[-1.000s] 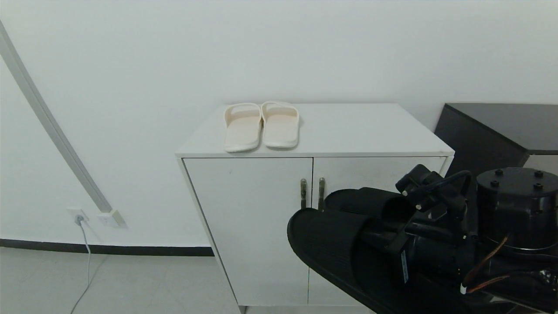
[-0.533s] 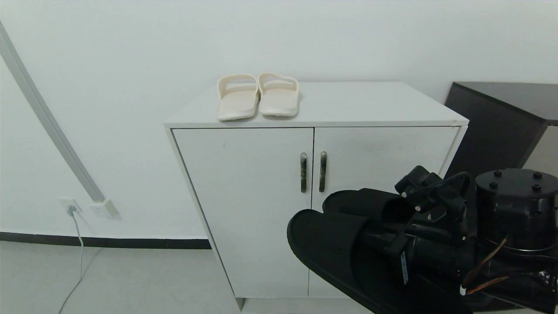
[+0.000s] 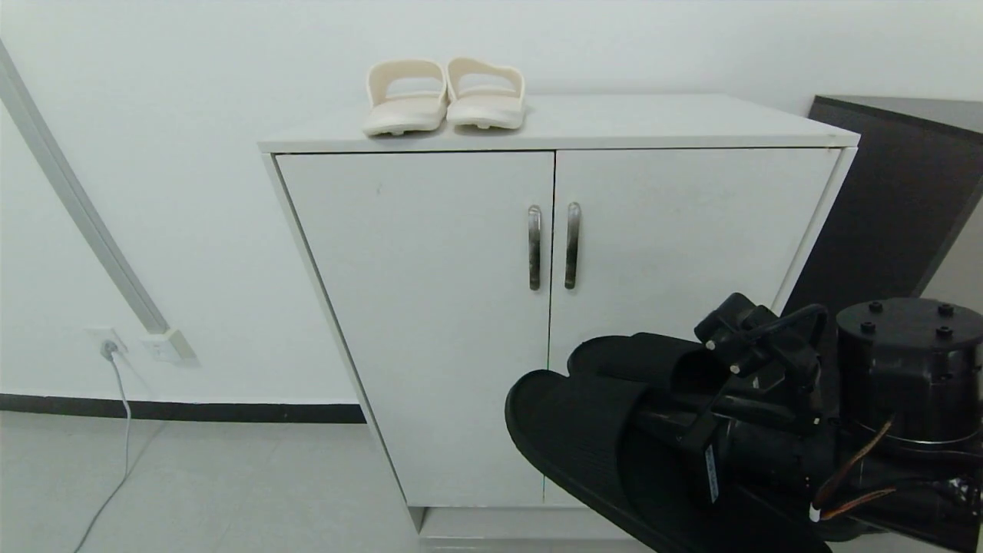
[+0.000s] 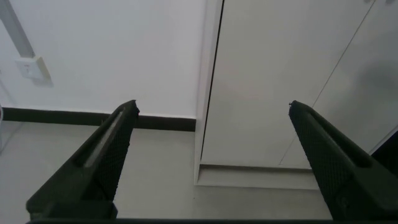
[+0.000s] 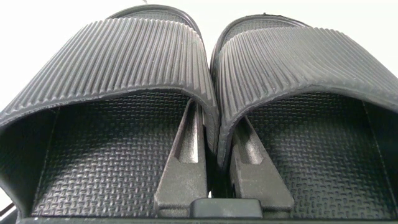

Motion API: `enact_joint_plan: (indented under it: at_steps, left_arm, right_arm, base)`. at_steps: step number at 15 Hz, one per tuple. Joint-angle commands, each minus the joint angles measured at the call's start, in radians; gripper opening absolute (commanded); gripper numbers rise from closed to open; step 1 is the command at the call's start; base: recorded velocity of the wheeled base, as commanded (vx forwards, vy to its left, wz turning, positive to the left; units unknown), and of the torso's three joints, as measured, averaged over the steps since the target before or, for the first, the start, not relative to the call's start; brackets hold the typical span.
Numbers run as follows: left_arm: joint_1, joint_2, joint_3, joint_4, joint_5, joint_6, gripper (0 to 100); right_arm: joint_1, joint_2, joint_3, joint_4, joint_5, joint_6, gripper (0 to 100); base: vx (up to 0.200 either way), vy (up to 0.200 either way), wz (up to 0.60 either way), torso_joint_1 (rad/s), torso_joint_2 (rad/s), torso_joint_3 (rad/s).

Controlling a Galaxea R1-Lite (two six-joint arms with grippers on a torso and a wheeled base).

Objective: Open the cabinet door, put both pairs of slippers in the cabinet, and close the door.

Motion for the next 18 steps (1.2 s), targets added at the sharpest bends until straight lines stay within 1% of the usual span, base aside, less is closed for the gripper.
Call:
enact_joint_plan:
  at_steps: [1, 3, 5, 11, 14, 15, 16, 17, 18]
  left_arm:
    - [0.000, 0.000, 0.000, 0.000, 0.000, 0.000, 100]
    - [0.000, 0.000, -0.001, 0.000, -0.014, 0.002, 100]
    - [0.000, 0.000, -0.001, 0.001, -0.014, 0.002, 100]
    - [0.000, 0.009, -0.003, 0.004, -0.015, -0.001, 100]
    - [-0.003, 0.018, -0.004, 0.001, -0.014, -0.006, 100]
    - [-0.003, 0.031, -0.024, 0.000, -0.018, -0.007, 100]
    - [-0.011, 0.103, -0.129, 0.004, -0.021, -0.043, 100]
    - [-0.018, 0.205, -0.244, 0.004, -0.032, -0.122, 100]
    - [-0.027, 0.297, -0.296, 0.004, -0.074, -0.128, 100]
  right_arm:
    - [0.006, 0.003, 0.000, 0.000, 0.000, 0.000, 0]
    - [0.006, 0.001, 0.001, 0.000, 0.000, 0.000, 0]
    - [0.006, 0.001, 0.006, 0.000, 0.002, 0.000, 0]
    - [0.012, -0.010, 0.011, -0.002, 0.002, 0.000, 0]
    - [0.013, -0.025, 0.024, -0.026, -0.001, -0.003, 0]
    - [0.013, -0.028, 0.032, -0.028, -0.001, -0.012, 0]
    - [0.013, -0.028, 0.037, -0.029, 0.000, -0.023, 0]
    - [0.013, -0.028, 0.038, -0.029, 0.000, -0.026, 0]
    - [0.015, -0.028, 0.038, -0.029, 0.000, -0.028, 0]
  base:
    - [0.000, 0.000, 0.00, -0.036, 0.43, 0.413]
    - [0.000, 0.000, 0.00, -0.007, 0.32, 0.310]
    - [0.000, 0.000, 0.00, -0.002, 0.11, 0.102]
    - [0.000, 0.000, 0.00, 0.000, 0.00, 0.000]
    - [0.000, 0.000, 0.00, 0.000, 0.00, 0.000]
    - [0.000, 0.000, 0.00, 0.000, 0.00, 0.000]
    - [0.000, 0.000, 0.00, 0.000, 0.00, 0.000]
    - [0.000, 0.000, 0.00, 0.000, 0.00, 0.000]
    - [0.000, 0.000, 0.00, 0.000, 0.00, 0.000]
